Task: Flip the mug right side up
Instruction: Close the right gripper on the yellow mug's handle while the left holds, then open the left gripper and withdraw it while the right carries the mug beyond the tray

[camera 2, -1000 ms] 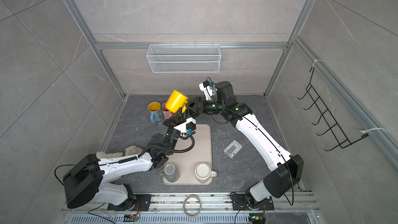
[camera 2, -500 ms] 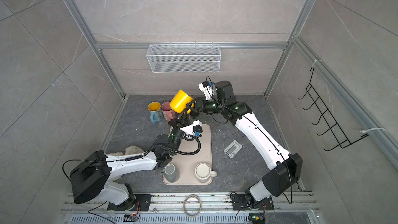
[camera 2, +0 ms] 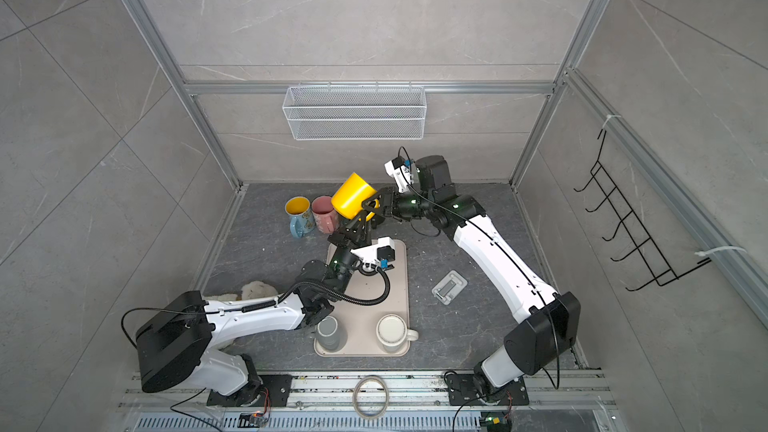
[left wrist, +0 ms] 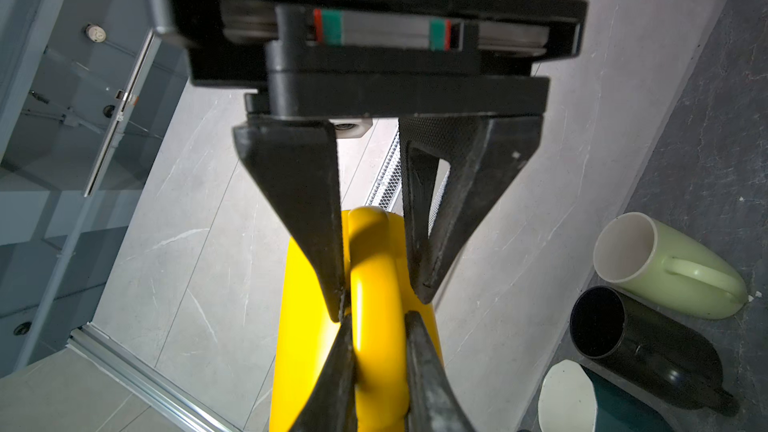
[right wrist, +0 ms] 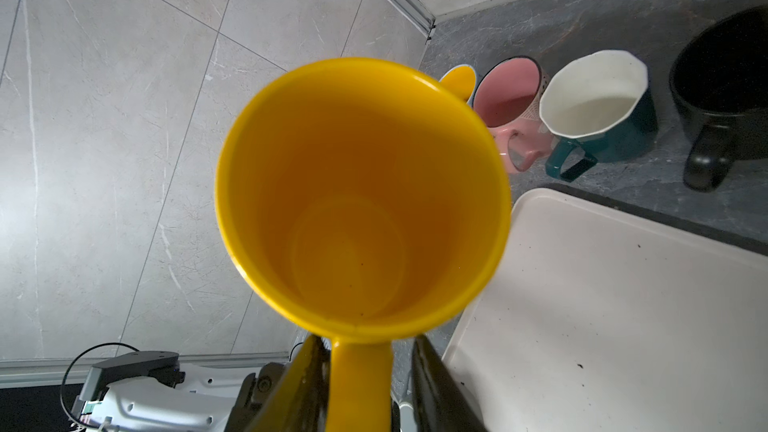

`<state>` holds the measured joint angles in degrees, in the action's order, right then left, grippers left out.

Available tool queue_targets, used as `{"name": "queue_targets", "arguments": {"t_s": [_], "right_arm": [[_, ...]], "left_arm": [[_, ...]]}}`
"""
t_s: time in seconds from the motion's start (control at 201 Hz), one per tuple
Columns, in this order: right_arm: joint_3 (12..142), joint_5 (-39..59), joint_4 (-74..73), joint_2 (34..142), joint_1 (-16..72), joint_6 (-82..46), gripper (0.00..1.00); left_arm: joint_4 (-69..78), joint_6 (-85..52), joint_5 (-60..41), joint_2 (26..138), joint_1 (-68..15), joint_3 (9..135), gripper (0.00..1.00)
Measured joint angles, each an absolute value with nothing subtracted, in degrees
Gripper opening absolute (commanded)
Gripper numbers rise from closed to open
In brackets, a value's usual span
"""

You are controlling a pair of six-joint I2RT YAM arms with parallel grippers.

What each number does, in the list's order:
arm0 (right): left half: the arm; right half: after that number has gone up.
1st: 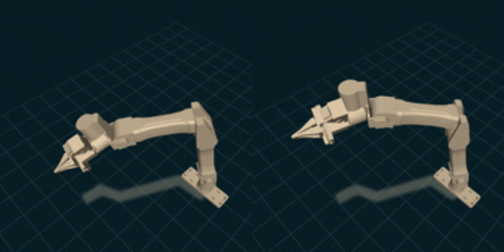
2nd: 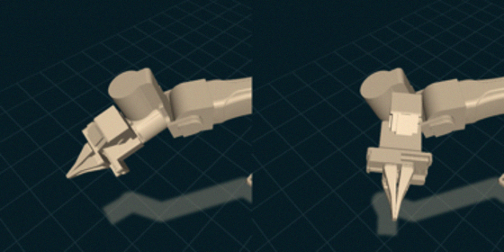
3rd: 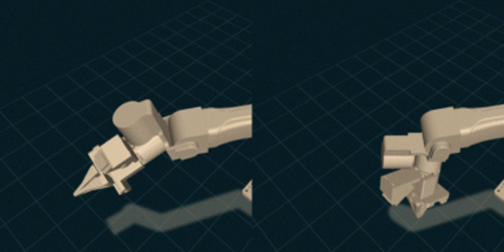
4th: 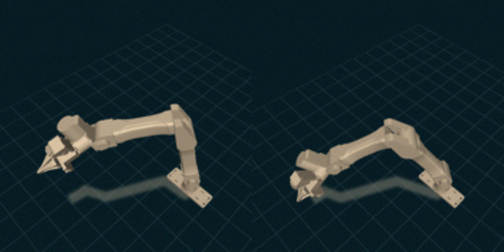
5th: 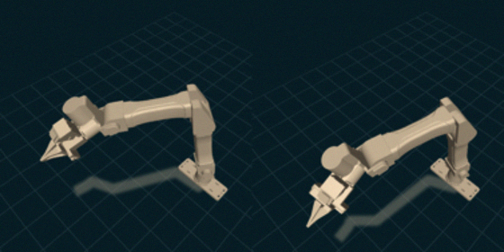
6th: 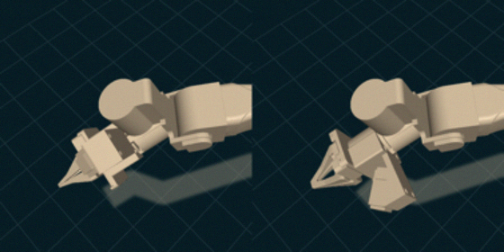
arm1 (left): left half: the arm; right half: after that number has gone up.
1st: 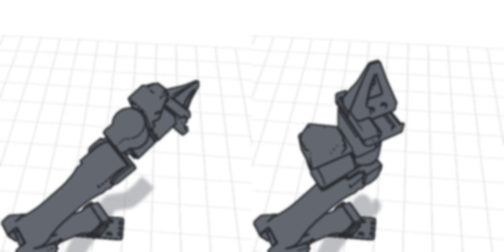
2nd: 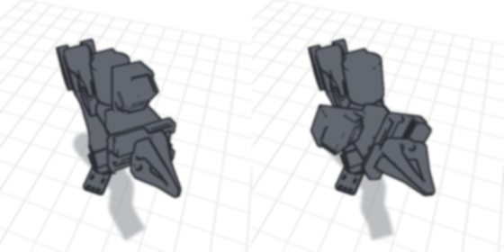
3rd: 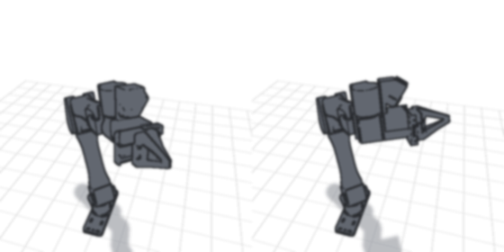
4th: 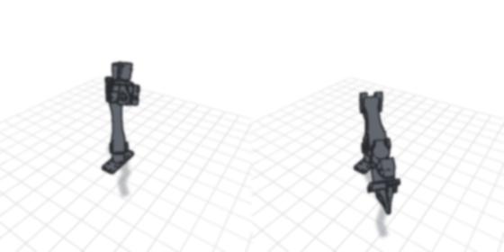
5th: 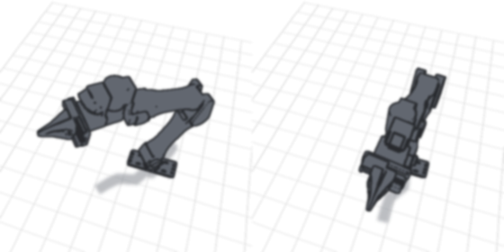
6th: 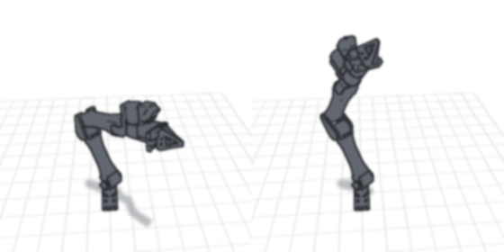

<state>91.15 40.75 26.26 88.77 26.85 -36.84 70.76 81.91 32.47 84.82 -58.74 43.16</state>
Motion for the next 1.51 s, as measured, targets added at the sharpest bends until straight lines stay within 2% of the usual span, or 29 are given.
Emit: {"name": "queue_targets", "arguments": {"t_s": [0.199,0.398,0.642,0.911,1.011,1.508], "right_arm": [[91.79,42.54,26.79,88.95,26.06,-37.56,0.22],[91.85,44.66,27.46,89.45,25.63,-39.05,0.00],[91.85,46.13,27.20,89.93,25.36,-39.46,0.00],[90.13,44.23,26.83,89.56,25.08,-39.38,0.00],[88.75,42.72,26.87,89.12,25.10,-39.46,0.00],[84.12,38.72,24.34,84.95,24.05,-42.92,0.00]], "left_arm": [[70.76,82.61,31.86,84.82,-58.74,43.07,0.00],[70.76,83.59,31.51,84.82,-58.72,42.41,0.00],[70.65,84.14,31.66,84.82,-58.63,42.39,0.00],[71.81,85.82,33.45,87.29,-58.89,43.53,0.44],[71.70,86.21,34.15,87.59,-58.96,43.97,0.57],[71.59,87.20,36.36,87.59,-59.64,44.53,0.67]]}}
